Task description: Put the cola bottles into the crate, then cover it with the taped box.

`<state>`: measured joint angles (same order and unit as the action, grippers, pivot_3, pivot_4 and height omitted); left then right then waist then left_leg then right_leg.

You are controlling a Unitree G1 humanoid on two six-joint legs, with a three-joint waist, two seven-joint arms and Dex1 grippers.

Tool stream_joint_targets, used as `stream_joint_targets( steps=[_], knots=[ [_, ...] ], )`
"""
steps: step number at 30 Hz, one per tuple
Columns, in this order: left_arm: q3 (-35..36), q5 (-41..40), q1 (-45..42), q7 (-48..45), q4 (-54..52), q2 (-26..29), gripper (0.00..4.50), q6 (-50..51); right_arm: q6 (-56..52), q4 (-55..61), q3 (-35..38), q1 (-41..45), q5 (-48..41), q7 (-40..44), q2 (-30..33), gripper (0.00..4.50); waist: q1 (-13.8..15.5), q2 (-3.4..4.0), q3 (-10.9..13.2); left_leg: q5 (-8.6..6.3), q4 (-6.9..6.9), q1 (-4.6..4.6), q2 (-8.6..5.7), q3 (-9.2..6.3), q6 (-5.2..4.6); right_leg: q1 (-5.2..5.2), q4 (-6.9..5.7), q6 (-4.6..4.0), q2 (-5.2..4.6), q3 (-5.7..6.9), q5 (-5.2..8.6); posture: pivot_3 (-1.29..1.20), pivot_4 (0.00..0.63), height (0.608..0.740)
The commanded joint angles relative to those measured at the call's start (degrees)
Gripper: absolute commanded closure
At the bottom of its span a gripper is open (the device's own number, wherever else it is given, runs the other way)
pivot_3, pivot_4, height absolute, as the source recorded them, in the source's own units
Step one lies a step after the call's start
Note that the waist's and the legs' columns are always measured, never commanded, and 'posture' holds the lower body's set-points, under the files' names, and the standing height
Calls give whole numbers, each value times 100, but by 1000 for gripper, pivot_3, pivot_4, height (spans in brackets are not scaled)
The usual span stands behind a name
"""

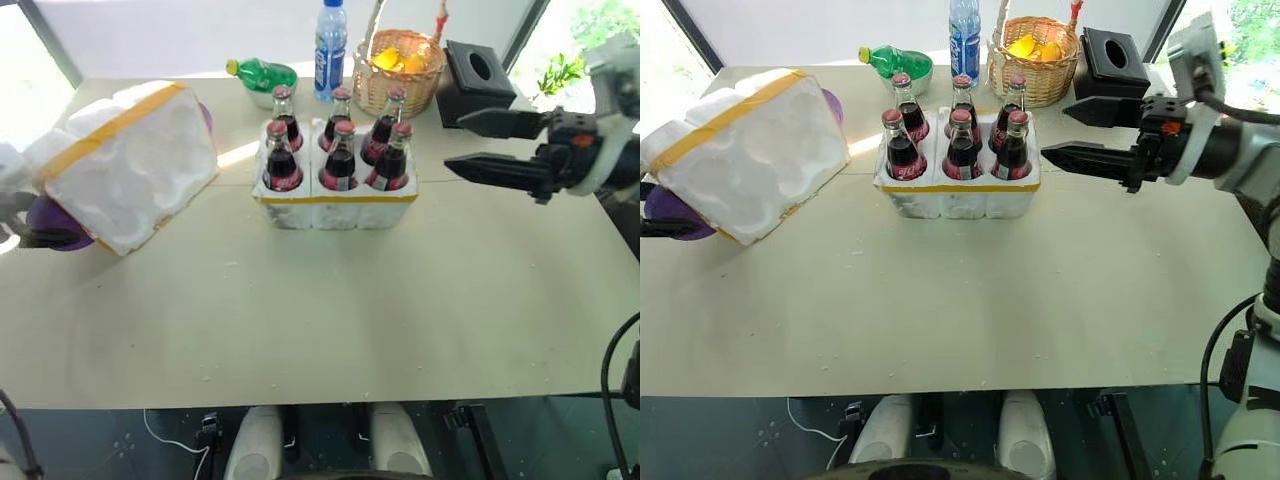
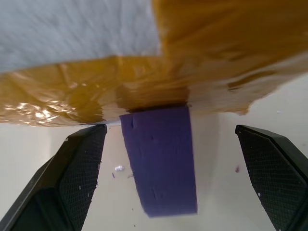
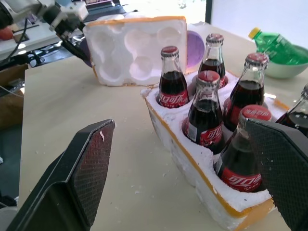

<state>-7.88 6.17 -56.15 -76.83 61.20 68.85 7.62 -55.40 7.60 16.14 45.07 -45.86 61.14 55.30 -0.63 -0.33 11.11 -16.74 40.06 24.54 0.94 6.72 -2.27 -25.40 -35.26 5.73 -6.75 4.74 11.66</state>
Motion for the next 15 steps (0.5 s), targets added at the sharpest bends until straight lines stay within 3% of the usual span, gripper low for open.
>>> stream_joint_targets(
  steps=[1, 3, 8, 9, 15],
  knots=[
    [11, 201, -353, 172, 474, -129, 550, -247, -61, 146, 338, 10, -182, -156, 186, 0, -7, -2, 0, 0, 0, 0, 1, 0, -1, 0, 0, 0, -2, 0, 0, 0, 150, 740],
    [26, 237, -448, 164, 622, -185, 1385, -299, -87, 176, 383, -58, -211, -203, 214, 0, -7, -3, -1, -1, 2, -2, 6, -3, -1, -1, 0, 0, -5, 0, 0, 0, 150, 740],
    [91, 259, -544, 51, 758, -123, 3987, -371, -114, 310, 515, -250, -358, -143, 366, 0, 2, -4, -1, -1, 5, -2, 10, -19, -2, -2, -2, 0, -10, -1, 0, 0, 150, 740],
    [102, 255, -557, 36, 763, -112, 4197, -382, -116, 303, 520, -262, -382, -147, 390, 0, 0, -4, -2, -1, 6, -2, 10, -20, -2, -1, -2, 0, -10, -1, 0, 0, 150, 740],
    [378, 126, -839, 660, 574, -60, 4211, -833, -59, 272, 499, -325, -410, -171, 524, 0, 2, -13, 0, -2, 8, -1, 10, -27, -4, -1, -2, 0, -10, -1, 0, 0, 150, 740]
  ],
)
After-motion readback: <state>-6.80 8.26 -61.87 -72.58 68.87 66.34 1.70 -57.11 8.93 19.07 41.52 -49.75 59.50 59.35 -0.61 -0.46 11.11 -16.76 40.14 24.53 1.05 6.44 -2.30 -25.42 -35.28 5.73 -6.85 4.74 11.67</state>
